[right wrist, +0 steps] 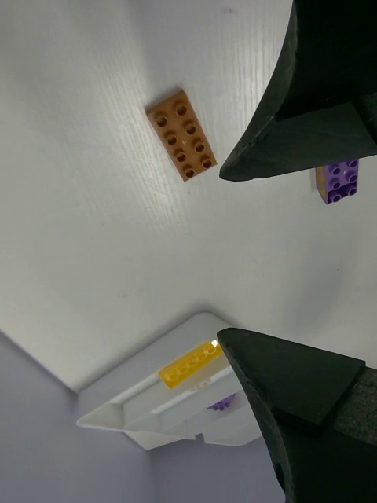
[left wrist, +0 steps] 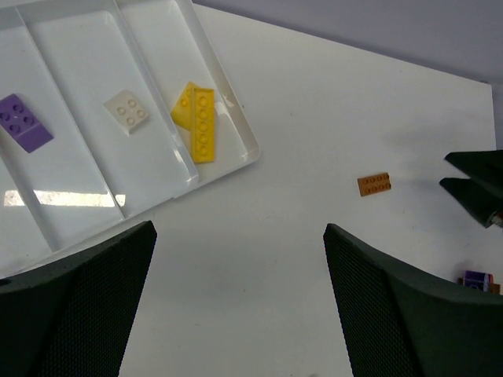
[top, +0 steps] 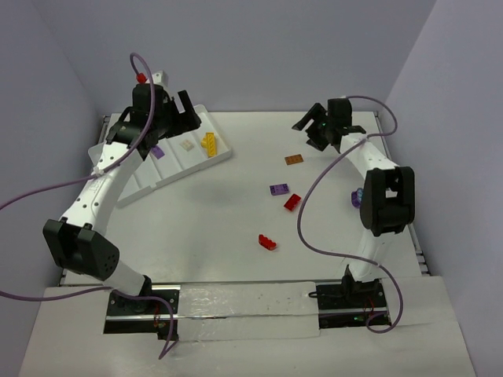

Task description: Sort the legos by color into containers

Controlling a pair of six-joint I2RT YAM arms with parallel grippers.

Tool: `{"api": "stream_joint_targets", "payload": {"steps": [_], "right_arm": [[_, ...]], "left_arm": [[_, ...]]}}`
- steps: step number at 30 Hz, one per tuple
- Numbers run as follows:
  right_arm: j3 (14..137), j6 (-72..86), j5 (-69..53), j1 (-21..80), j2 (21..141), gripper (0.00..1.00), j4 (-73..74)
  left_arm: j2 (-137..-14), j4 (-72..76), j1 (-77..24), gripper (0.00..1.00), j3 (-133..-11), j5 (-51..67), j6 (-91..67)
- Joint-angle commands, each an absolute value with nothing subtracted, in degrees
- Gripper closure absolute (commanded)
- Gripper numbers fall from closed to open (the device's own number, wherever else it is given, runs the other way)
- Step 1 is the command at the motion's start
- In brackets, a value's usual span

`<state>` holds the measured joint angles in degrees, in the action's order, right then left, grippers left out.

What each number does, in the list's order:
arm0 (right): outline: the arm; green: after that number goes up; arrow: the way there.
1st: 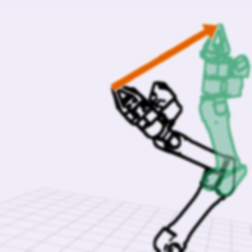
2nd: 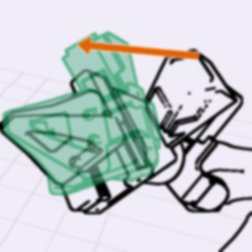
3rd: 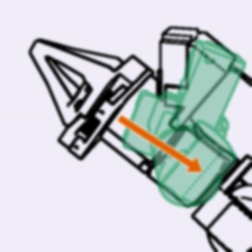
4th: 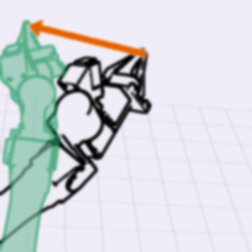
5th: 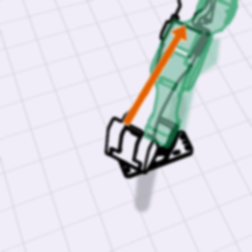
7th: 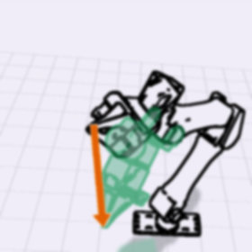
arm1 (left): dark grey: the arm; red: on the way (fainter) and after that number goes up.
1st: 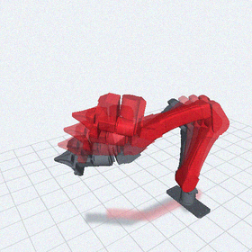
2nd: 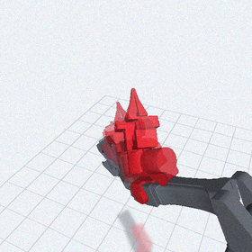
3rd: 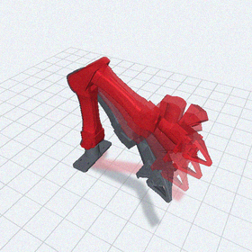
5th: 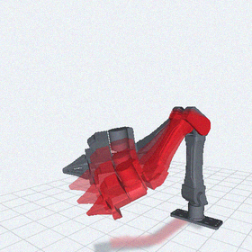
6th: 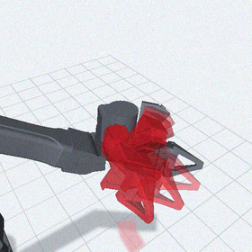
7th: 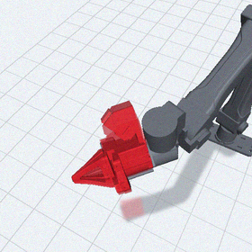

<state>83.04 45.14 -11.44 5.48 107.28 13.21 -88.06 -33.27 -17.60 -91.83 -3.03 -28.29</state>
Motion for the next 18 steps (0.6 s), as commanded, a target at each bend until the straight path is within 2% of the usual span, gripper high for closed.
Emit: {"api": "stream_joint_targets", "payload": {"steps": [1, 3, 9, 18], "right_arm": [[84.5, 36.9, -9.0, 2.0, 105.9, 0.17, 20.0], [86.2, 34.8, -6.4, 1.9, 107.6, 0.16, 23.3], [83.7, 36.8, -12.4, 1.5, 109.4, 0.15, 22.5], [85.8, 38.0, -15.3, 3.3, 115.5, 0.14, 21.4]], "left_arm": [[-90.0, -35.9, -19.5, 0.04, -93.9, 0.1, -29.9], [-91.2, -36.5, -21.7, 0.05, -93.3, 0.5, -29.9], [-97.0, -40.0, -28.3, 0.04, -97.0, -1.5, -28.0], [-98.1, -39.3, -29.2, 0.04, -98.2, -2.2, -27.8]]}}
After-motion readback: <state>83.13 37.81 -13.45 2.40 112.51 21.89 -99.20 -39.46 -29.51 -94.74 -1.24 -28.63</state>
